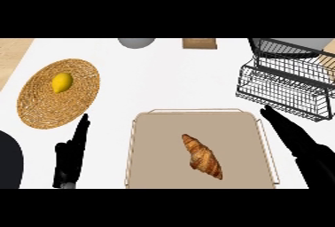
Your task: Pick the croissant from the tray and place it in the tiered basket
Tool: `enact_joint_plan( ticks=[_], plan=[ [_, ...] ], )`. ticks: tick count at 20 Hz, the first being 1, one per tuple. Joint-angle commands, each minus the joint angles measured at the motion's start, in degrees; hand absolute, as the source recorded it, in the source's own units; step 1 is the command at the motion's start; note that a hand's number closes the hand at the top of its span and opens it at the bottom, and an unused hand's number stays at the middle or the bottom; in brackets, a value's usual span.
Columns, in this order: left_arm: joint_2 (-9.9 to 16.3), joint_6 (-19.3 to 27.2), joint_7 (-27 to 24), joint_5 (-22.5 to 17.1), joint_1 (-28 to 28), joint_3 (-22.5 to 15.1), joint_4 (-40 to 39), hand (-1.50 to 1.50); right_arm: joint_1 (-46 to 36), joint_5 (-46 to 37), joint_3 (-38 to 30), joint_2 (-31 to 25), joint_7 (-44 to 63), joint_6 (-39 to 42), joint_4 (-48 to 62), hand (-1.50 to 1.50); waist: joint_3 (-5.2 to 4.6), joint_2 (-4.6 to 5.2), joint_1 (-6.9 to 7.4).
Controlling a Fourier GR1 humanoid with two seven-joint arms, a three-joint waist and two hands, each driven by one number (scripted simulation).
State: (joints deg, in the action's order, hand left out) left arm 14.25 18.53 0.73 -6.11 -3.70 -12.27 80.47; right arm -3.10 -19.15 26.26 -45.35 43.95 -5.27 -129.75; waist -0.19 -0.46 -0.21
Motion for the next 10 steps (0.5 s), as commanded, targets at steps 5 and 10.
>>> enact_joint_plan(
  ticks=[5,10],
  plan=[
    [-1.24,-1.23,-0.62,0.48,0.26,-0.12,-2.61,0.0,-10.98,-19.8,16.66,12.46,22.64,6.84,1.29,-1.5,0.05,0.41,0.83],
    [-2.46,0.15,-0.57,2.24,-1.39,-1.01,-1.17,0.0,-12.21,-26.74,21.31,18.93,24.22,10.94,6.6,-1.5,0.13,0.36,0.58]
  ],
)
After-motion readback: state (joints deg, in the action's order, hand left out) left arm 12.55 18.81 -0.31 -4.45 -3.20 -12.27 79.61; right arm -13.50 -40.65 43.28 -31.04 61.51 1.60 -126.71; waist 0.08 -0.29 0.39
